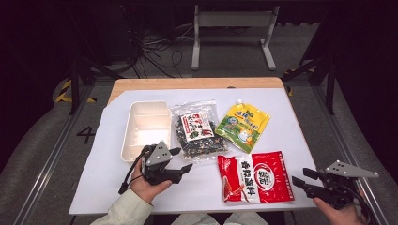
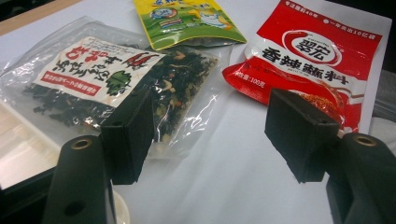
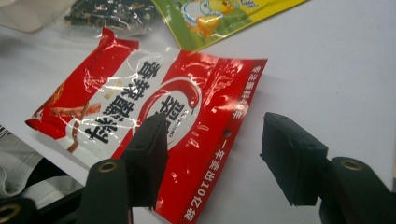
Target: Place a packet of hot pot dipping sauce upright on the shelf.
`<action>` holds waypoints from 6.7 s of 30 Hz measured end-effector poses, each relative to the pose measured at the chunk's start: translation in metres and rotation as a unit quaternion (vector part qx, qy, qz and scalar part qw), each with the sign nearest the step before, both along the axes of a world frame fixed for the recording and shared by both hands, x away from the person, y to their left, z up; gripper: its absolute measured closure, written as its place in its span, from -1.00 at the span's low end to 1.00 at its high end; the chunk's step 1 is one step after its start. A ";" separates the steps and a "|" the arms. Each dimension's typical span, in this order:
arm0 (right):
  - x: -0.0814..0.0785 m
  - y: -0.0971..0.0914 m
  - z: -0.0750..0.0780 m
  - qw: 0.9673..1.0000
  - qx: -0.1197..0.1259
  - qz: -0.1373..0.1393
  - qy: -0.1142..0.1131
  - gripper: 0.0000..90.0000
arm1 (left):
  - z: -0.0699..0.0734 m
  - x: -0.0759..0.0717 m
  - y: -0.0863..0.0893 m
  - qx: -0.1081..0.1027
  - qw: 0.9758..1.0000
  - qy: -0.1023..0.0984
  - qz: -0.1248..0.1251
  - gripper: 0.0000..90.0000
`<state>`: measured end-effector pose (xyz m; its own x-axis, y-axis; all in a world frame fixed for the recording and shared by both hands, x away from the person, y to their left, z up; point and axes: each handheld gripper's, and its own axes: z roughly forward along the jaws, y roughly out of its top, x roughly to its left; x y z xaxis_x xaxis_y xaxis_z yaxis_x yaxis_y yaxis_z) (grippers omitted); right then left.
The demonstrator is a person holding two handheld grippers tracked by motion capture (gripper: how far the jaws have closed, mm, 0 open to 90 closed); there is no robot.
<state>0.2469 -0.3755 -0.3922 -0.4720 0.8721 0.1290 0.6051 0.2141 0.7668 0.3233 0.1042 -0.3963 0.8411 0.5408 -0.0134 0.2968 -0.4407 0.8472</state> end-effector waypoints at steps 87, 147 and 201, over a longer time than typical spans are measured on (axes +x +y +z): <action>0.027 0.051 -0.022 0.996 0.007 0.079 0.036 0.97 | -0.004 0.010 -0.012 0.009 1.000 0.012 -0.002 -0.27; 0.016 0.116 0.099 0.955 -0.022 0.254 -0.151 0.98 | 0.011 0.022 -0.072 -0.038 0.984 -0.010 -0.171 0.13; 0.054 0.064 0.060 0.983 0.028 0.130 -0.129 0.39 | 0.079 0.067 0.034 -0.053 0.992 0.025 -0.109 0.94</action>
<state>0.3007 -0.3118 -0.3325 -0.7008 0.7131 0.0209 0.3199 0.2880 0.9026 0.3904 0.1386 -0.3176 0.9346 0.3399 -0.1047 0.2467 -0.4075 0.8793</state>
